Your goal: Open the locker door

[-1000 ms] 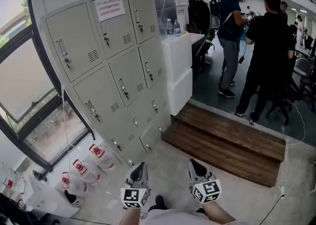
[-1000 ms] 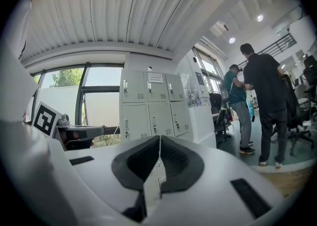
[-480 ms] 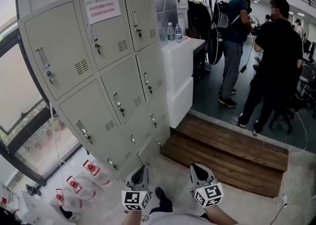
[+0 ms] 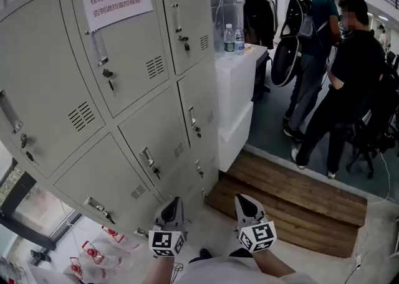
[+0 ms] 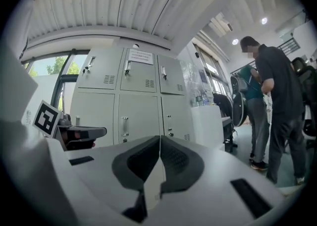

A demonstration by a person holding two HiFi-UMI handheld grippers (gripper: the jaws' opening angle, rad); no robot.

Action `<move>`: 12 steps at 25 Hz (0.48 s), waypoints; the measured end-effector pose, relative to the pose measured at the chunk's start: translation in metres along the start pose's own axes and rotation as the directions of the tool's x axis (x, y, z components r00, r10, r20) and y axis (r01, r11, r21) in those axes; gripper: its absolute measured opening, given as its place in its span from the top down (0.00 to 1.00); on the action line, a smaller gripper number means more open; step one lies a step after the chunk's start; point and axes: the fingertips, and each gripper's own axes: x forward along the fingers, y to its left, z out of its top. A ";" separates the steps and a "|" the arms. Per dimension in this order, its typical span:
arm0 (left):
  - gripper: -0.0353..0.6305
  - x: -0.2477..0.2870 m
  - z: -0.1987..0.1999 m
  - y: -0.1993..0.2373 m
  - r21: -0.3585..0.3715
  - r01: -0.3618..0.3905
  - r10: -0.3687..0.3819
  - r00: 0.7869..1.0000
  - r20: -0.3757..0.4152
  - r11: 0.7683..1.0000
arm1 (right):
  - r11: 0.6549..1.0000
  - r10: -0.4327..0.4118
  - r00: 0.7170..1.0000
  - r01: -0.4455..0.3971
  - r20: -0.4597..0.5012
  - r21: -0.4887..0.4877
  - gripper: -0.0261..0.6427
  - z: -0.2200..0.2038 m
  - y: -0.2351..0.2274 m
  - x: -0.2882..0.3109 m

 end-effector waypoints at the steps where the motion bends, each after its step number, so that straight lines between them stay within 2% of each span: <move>1: 0.94 0.011 -0.001 0.005 -0.007 -0.003 0.003 1.000 -0.004 1.000 | 1.000 0.015 1.000 -0.015 -0.004 -0.009 0.94 0.001 -0.001 0.013; 12: 0.94 0.094 -0.003 0.023 -0.047 -0.093 0.091 0.995 -0.036 0.995 | 0.991 0.132 0.990 -0.134 -0.051 -0.024 0.94 0.003 -0.054 0.116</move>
